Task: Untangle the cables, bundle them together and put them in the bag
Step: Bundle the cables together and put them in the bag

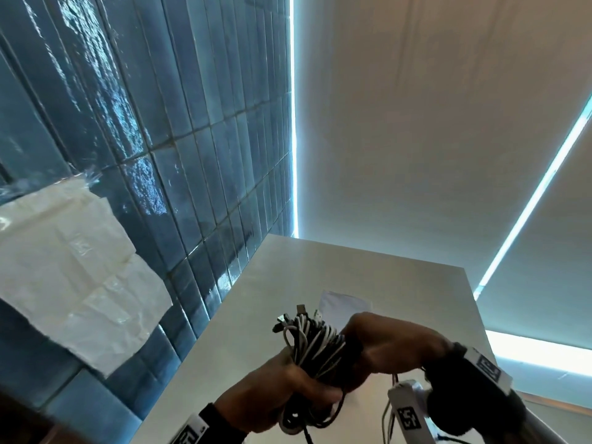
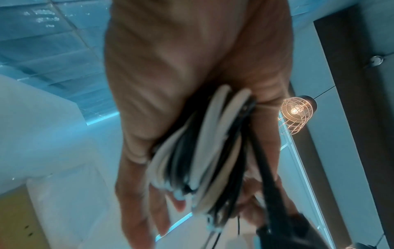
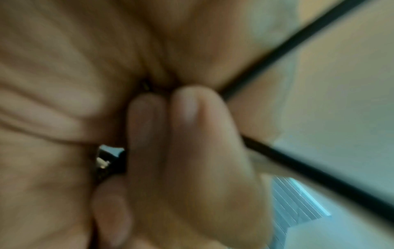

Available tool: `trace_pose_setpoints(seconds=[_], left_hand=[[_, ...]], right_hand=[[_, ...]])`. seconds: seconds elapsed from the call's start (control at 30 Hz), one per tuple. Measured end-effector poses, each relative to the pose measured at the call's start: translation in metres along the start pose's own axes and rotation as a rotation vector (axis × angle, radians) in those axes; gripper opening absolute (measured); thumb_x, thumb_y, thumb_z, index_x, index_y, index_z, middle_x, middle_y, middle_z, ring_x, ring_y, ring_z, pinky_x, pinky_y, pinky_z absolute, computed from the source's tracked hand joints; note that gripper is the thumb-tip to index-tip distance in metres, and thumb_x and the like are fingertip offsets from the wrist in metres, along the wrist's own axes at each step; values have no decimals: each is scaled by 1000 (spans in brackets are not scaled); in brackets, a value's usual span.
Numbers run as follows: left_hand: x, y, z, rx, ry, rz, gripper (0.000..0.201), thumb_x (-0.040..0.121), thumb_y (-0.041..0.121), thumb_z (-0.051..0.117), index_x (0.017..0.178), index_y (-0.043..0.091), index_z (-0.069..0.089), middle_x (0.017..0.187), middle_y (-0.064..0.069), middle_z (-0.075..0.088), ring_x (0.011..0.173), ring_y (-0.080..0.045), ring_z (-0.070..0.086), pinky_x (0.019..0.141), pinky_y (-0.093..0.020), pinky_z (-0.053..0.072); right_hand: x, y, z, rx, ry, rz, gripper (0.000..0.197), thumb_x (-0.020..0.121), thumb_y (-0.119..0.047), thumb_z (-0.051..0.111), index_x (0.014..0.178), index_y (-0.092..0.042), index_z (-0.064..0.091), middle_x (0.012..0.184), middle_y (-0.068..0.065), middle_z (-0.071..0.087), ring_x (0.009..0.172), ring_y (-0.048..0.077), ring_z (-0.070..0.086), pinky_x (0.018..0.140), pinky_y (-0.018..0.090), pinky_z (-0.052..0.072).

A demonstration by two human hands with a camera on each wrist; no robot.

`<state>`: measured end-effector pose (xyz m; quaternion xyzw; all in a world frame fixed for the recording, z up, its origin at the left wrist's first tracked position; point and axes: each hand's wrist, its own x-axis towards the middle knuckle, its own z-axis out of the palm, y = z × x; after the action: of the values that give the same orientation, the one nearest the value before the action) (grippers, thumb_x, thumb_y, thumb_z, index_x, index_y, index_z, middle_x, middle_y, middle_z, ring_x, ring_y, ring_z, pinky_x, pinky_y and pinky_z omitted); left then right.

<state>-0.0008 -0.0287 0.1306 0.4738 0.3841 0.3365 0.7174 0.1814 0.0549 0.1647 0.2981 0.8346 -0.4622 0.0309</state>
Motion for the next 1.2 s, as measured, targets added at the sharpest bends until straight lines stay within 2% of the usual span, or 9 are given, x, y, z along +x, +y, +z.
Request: trace_pose_setpoints(seconds=[0.1,0.2,0.3,0.5,0.73,0.83,1.0,1.1,1.2], left_hand=[[-1,-2,6,-30,21,30,45,77,-5,64,119,11,63,106,-19,63,95,-36,62,79,-42,51],[-2,-4,5,-61,78,78,29,74,-1,66,96,16,73,88,-12,68,78,-25,64,68,-35,51],[-6,0,7,-121,10,78,32,78,-12,56,90,13,71,74,-5,69,68,-15,65,64,-27,50],[-5,4,8,-78,-73,6,36,75,-14,57,88,17,68,68,1,63,57,-15,58,57,-28,49],[-1,3,10,-111,-73,-34,34,66,-5,62,99,3,66,64,-5,61,57,-20,58,60,-32,49],[3,-7,10,-265,-59,-36,43,65,-5,67,107,5,69,67,-11,62,60,-23,62,62,-34,52],[5,-14,8,-357,-65,-56,28,52,12,86,76,11,72,53,-7,50,51,-19,52,57,-31,46],[6,-9,-1,-406,-3,-12,33,50,13,89,71,11,63,53,-4,41,46,-16,43,52,-28,43],[2,0,-19,-509,66,45,40,48,8,88,74,9,57,56,-4,37,45,-15,39,49,-27,41]], right_hand=[[4,-6,-5,-65,-17,-20,12,79,-8,66,87,-2,72,83,10,74,72,18,70,71,31,56],[5,-9,-6,-49,20,-28,16,78,-13,71,91,-4,72,89,10,75,76,17,70,73,34,58],[6,-12,-10,20,62,-6,16,73,-21,81,83,-14,71,80,12,71,63,18,57,57,37,45],[-2,-21,-25,-13,77,27,41,59,-24,92,80,-26,56,72,-8,65,61,6,55,56,30,45],[-1,-18,-21,162,89,-24,44,59,-22,91,83,-13,55,78,24,60,65,22,51,57,38,40],[3,-8,-16,269,106,-34,40,62,-16,89,82,-12,55,70,11,52,55,19,43,46,30,30],[4,5,-16,337,38,-55,32,70,-15,85,87,-14,57,67,7,52,51,13,40,42,25,27],[0,13,-22,390,62,-64,10,85,-18,72,82,-18,62,59,-2,47,49,12,34,40,22,24],[-12,33,-31,470,169,-55,21,95,-23,59,79,-11,64,54,-6,37,46,11,24,41,22,19]])
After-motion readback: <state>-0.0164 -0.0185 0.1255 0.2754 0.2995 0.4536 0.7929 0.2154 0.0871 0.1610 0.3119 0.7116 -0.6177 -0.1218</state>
